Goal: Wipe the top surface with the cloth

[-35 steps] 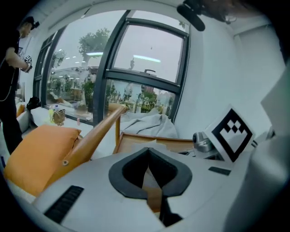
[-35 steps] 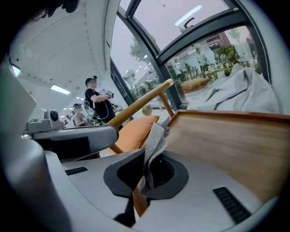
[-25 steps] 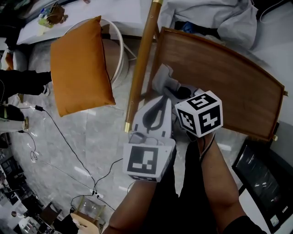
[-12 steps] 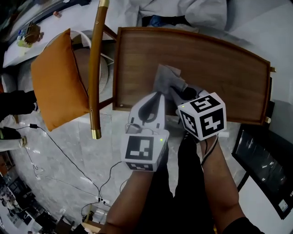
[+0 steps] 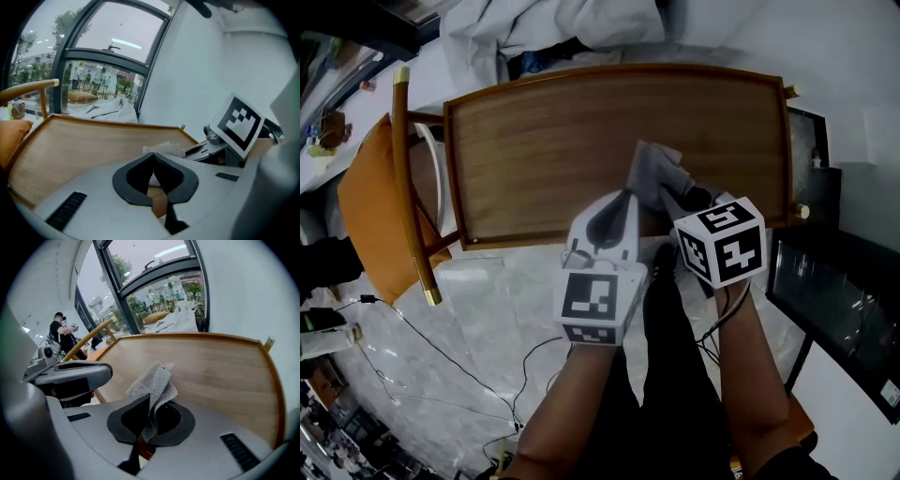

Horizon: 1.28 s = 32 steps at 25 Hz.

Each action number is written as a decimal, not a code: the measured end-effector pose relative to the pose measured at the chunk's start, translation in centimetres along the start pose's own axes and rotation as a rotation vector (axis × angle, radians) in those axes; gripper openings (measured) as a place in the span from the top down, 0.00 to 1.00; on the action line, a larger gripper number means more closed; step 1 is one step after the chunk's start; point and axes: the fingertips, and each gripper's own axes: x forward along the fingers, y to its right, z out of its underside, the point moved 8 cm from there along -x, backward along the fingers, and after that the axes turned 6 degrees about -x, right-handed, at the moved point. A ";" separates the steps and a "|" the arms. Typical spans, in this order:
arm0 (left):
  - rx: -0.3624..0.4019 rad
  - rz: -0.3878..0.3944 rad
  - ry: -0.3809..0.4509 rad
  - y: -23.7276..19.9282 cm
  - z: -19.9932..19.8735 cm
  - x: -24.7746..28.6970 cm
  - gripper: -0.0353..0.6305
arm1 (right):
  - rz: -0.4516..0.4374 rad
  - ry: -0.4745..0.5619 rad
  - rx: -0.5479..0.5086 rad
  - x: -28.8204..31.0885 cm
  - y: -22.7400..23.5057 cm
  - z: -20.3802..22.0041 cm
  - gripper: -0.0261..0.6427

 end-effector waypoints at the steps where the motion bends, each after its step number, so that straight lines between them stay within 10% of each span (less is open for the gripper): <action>1: 0.006 0.012 -0.005 1.1 0.1 0.6 0.93 | 0.015 -0.002 0.006 -0.7 1.1 0.6 0.92; 32: 0.077 0.204 -0.060 19.2 1.8 9.6 0.93 | 0.296 -0.035 0.072 -13.6 14.6 8.2 0.92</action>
